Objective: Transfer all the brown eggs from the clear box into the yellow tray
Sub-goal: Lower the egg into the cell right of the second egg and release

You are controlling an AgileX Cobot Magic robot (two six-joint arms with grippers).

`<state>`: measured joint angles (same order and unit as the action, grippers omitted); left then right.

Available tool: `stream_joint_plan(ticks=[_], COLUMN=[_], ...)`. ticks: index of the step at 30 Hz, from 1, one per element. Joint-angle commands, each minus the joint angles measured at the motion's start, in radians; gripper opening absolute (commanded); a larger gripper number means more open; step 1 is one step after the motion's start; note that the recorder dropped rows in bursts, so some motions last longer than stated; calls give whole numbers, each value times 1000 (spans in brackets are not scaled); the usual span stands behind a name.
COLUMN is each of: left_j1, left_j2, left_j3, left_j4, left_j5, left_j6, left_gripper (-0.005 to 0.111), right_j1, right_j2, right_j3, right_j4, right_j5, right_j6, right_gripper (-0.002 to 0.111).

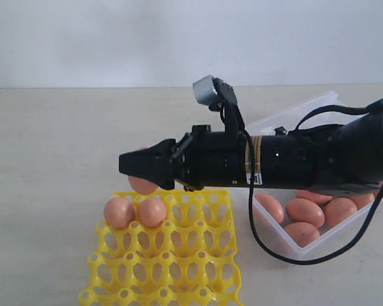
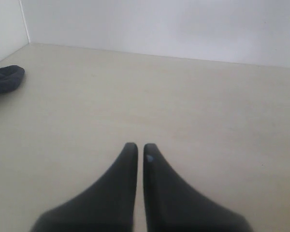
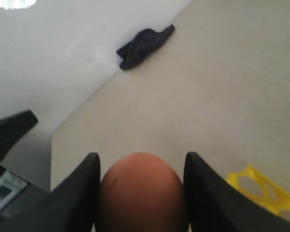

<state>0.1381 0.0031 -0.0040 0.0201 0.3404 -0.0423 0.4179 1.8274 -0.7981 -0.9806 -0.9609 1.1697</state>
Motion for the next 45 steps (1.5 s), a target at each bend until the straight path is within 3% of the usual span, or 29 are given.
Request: stream_joint_plan(ticks=[1, 5, 18, 33, 45], left_j1=[-9, -9, -9, -9, -9], left_j2=[-3, -3, -3, -3, -3], left_j3=[4, 4, 4, 4, 4], left_j4=[0, 0, 0, 0, 0], left_j5=[-3, -3, -3, -3, -3], left_j6=[4, 4, 4, 4, 4], left_gripper=[4, 4, 4, 4, 4], right_j1=[-10, -10, -10, -10, -10], right_j2=[-1, -1, -1, 19, 69], right_j3=[-9, -9, -9, -13, -33], right_j4=[-185, -251, -83, -81, -75], right_j5=[138, 212, 380, 391, 388], right_j6=[-28, -55, -177, -242, -175], right_gripper=[0, 0, 0, 0, 0])
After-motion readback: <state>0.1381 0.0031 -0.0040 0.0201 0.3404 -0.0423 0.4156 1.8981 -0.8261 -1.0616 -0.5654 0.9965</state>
